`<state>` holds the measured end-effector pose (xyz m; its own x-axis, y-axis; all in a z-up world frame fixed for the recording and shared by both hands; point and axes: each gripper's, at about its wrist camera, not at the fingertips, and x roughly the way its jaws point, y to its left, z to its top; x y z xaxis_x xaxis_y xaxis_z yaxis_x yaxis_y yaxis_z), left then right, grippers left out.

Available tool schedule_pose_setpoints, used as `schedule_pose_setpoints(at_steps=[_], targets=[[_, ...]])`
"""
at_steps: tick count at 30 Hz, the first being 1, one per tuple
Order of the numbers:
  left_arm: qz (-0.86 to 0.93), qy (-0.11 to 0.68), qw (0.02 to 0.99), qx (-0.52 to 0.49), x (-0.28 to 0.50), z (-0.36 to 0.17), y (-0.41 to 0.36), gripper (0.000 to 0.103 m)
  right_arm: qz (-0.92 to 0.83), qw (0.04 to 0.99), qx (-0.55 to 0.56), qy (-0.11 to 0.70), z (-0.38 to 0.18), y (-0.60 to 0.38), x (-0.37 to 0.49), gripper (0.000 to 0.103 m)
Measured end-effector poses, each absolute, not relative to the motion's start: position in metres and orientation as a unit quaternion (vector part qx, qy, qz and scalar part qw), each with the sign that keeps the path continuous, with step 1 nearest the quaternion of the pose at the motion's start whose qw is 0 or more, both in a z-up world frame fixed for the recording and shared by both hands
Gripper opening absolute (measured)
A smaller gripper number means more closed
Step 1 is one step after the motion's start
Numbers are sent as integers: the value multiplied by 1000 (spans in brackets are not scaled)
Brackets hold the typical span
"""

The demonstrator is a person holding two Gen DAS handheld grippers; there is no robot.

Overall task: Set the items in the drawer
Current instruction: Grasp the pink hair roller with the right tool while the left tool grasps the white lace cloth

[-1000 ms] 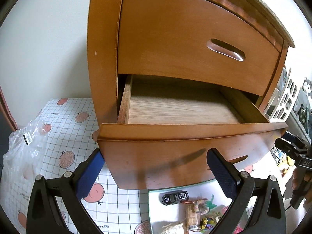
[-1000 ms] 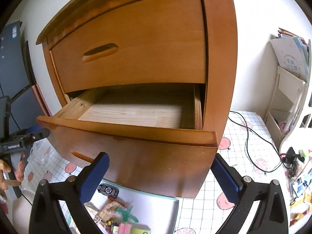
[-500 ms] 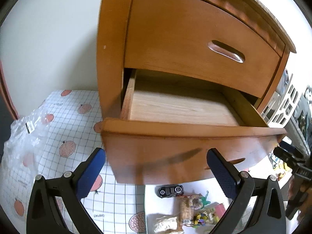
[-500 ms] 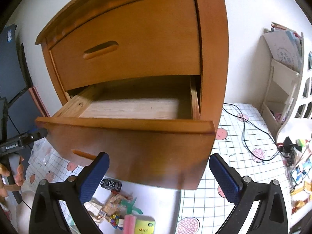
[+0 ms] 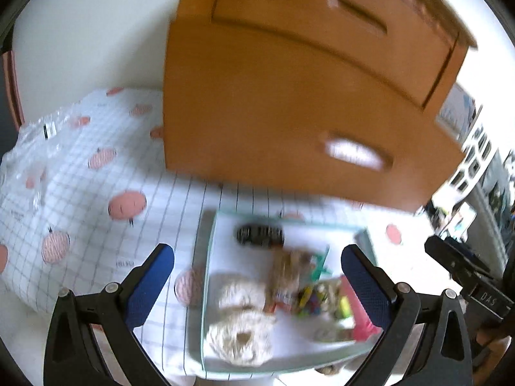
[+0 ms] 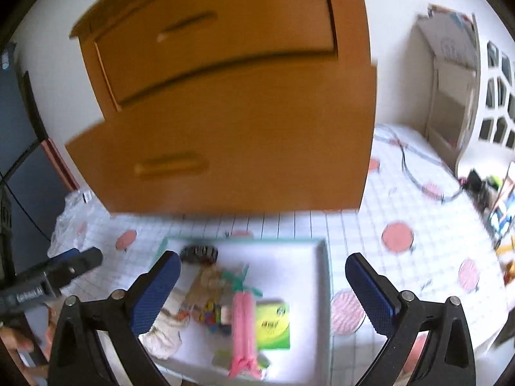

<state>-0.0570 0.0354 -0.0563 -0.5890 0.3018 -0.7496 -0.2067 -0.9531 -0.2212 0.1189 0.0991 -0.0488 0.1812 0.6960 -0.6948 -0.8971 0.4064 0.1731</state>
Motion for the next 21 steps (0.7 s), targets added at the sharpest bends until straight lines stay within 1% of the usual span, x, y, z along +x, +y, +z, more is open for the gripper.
schedule_pose_setpoints(at_steps=[5,8,12,18,19,20,21], targets=[[867,-43,134,-478,-56,-98,44,103,502,751,-163,396,-90,101,108,103],[862,-34,128,-489,-56,-113,48,103,491,746,-172,416,-109,102,104,103],[847,-40,130,-513,-55,-133,54,103,483,740,-178,434,-131,100,103,103],[839,-39,123,-528,-60,-147,57,103,471,732,-169,462,-148,103,107,102],[839,-39,121,-530,-60,-149,57,103,469,732,-169,465,-150,103,107,101],[837,-39,119,-533,-61,-151,57,103,456,739,-160,470,-152,103,108,97],[836,-39,118,-534,-61,-151,57,103,453,738,-161,473,-154,103,108,90]])
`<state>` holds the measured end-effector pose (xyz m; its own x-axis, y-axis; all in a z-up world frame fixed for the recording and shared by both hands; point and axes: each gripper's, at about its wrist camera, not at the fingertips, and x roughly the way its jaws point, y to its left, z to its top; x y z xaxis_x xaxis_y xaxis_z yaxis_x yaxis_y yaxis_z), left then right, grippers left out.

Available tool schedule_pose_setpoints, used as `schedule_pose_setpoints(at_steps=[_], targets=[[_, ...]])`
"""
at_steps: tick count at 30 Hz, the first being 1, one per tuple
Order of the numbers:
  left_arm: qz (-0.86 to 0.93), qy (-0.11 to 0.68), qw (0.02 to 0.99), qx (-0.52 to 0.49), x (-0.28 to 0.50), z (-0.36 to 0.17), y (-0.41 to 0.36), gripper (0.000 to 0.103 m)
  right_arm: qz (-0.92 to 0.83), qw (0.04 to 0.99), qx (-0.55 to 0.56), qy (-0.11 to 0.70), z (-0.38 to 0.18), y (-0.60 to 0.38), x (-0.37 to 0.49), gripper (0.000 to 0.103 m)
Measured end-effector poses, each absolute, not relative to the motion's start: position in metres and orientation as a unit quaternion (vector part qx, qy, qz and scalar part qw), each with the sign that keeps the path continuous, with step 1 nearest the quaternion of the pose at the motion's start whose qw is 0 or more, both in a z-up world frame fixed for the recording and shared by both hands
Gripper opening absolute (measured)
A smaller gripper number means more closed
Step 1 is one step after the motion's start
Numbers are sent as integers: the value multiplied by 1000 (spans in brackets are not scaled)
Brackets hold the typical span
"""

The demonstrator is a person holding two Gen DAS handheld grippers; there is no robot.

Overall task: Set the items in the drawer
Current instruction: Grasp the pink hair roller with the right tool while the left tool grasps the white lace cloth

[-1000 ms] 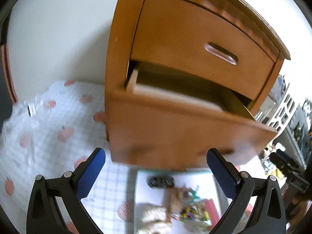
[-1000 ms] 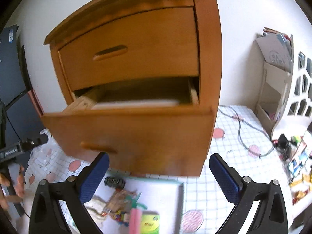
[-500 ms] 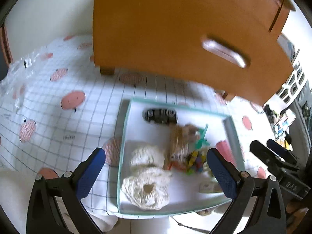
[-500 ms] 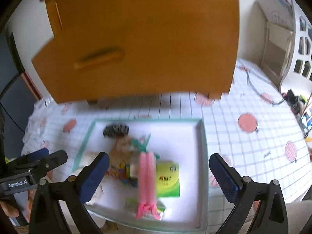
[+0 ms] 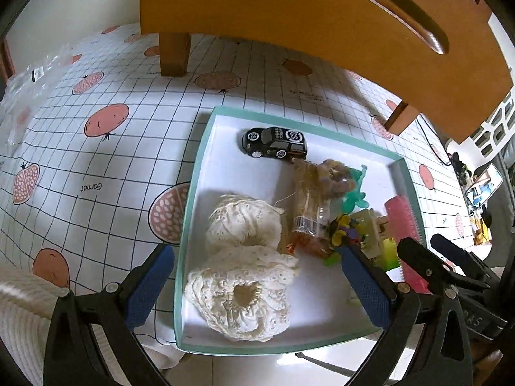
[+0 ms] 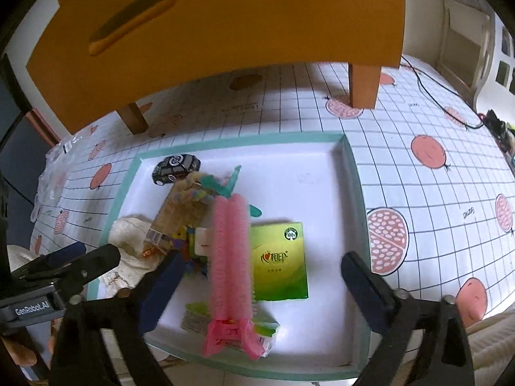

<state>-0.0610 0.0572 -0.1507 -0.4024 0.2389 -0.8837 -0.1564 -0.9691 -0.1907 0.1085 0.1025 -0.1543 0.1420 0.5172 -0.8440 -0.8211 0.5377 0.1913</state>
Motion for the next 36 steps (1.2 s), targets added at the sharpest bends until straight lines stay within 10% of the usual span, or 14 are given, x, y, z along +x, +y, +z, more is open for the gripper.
schedule_pose_setpoints(at_steps=[20,36], targets=[[816,-38,130,-562,-66,-165,59,78,480,714,-185,476,-159,112,93,29],[794,-25,101,-599,-68,-185,60,49,468,710,-141,506,-161,105,104,28]])
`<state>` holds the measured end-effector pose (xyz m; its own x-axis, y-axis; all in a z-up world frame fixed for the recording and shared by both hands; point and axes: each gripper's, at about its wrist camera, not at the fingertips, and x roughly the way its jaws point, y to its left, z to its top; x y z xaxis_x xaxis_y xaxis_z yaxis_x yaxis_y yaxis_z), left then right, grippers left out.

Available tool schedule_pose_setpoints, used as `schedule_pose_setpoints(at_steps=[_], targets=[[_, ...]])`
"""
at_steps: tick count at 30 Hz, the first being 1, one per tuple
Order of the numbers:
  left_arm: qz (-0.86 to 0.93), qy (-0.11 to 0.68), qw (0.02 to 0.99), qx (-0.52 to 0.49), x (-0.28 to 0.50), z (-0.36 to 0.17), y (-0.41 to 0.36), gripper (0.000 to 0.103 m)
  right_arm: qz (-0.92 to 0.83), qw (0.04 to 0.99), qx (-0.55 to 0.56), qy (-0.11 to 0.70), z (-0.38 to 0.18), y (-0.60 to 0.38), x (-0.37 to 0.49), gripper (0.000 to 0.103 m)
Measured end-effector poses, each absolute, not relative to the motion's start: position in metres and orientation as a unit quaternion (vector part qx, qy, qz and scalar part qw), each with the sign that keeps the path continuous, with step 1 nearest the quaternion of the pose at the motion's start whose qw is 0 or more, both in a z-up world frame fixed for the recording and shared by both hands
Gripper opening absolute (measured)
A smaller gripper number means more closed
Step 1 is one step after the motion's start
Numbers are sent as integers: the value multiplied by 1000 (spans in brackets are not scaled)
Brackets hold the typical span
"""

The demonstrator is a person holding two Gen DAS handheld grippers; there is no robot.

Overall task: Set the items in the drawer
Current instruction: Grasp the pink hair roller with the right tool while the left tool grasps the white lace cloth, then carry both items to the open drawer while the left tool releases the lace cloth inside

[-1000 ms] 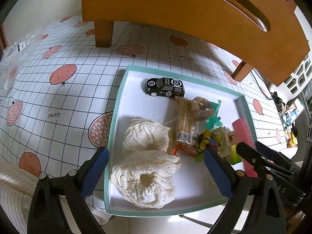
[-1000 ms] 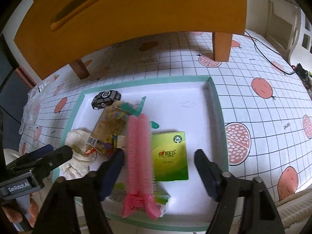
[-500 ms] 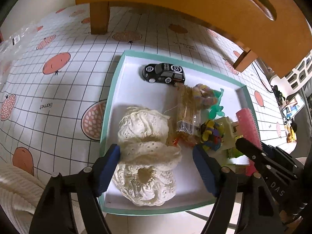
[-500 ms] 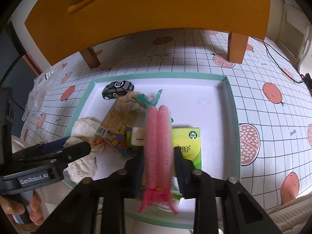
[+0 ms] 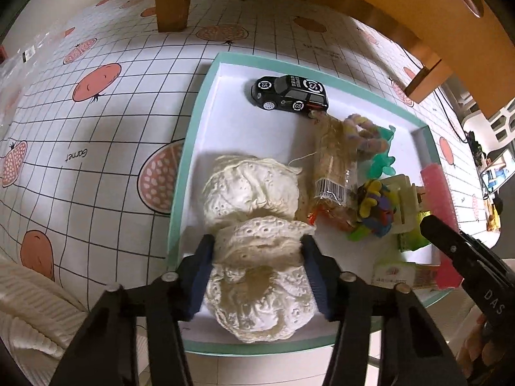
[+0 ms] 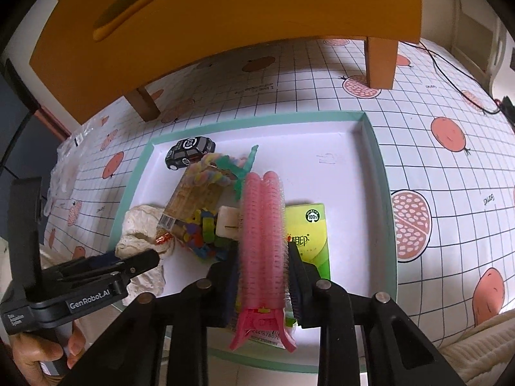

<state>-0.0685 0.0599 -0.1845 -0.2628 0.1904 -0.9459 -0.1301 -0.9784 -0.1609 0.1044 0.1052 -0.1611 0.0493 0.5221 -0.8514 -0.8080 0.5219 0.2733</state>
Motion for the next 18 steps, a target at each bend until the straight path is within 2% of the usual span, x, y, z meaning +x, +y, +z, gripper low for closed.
schedule_pose_setpoints(at_steps=[1,3,6,12,18], targets=[[794,-27,100,-599,-68,-185,59,48,467,711,-137,507,-161,104,106,28],[795,-32,96,-599,-68,-184,58,35,464,715,-129,507,-159,102,108,28],[795,-46,101,-597,-68,-183,57,28,462,718,-115,507,-157,99,111,28],[804,-58,99,-584,-72,-179,59,22,461,723,-109,502,-155,97,111,28],[825,-95,93,-549,-71,-165,47,22,457,737,-87,491,-147,91,115,28]])
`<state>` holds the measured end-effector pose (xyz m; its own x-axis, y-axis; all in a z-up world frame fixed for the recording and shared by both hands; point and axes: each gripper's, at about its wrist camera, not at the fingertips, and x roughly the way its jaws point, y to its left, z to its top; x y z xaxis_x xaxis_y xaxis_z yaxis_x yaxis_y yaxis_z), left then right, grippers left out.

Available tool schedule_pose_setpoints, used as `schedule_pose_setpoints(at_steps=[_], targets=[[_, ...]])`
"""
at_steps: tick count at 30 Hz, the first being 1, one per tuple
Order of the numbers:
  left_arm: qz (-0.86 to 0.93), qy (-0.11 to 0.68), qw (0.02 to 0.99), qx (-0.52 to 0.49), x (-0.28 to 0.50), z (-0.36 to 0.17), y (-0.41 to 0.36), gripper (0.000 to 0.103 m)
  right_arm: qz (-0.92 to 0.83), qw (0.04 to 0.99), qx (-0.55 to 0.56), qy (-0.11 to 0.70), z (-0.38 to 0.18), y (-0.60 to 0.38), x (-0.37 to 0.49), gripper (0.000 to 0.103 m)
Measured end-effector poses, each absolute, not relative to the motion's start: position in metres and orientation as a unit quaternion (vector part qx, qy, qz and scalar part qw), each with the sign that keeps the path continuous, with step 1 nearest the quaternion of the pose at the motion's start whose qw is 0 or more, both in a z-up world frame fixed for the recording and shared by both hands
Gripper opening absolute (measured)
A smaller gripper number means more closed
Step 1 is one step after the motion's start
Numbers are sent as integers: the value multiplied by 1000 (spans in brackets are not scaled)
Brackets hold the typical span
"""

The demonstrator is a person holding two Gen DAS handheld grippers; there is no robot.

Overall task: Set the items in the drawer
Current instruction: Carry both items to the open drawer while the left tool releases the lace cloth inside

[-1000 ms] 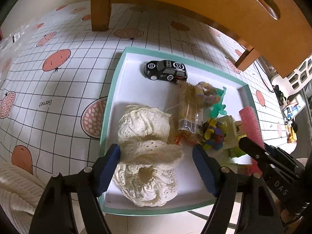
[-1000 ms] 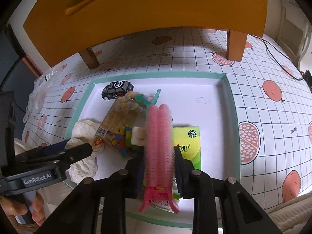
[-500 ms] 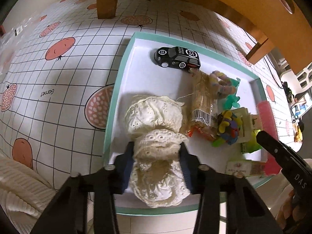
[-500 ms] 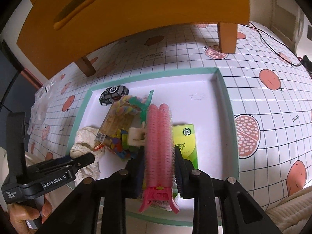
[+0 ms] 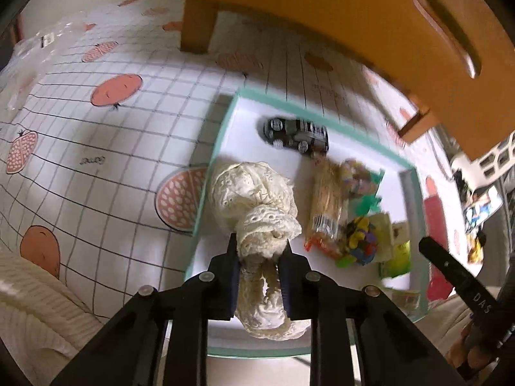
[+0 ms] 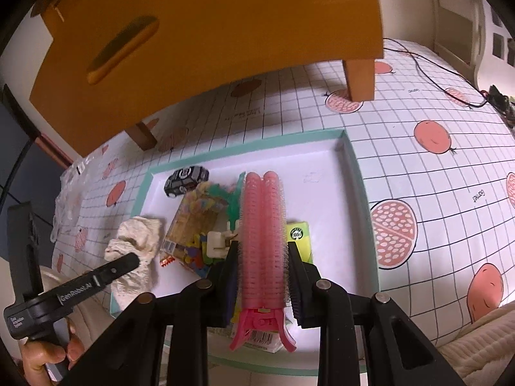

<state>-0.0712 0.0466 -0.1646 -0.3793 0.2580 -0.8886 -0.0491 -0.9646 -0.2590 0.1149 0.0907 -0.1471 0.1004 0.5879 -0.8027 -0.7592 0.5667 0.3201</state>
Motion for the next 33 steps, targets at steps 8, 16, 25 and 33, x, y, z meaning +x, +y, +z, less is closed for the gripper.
schedule_pose_setpoints(at_steps=[8,16,25,33], targets=[[851,-114,99,-502,-66,-137,34,22,469,744,-60,473,-130,80,116,28],[886,-135,145,-419,-54,-59,26,22,517,762,-5,389,-53,74,109,28],[929,-115,202,-289,-75,66,41,22,555,778,24,295,55,103,125,28],[950,-82,175,-244,-132,126,61,22,555,795,21,244,120,142,155,28]])
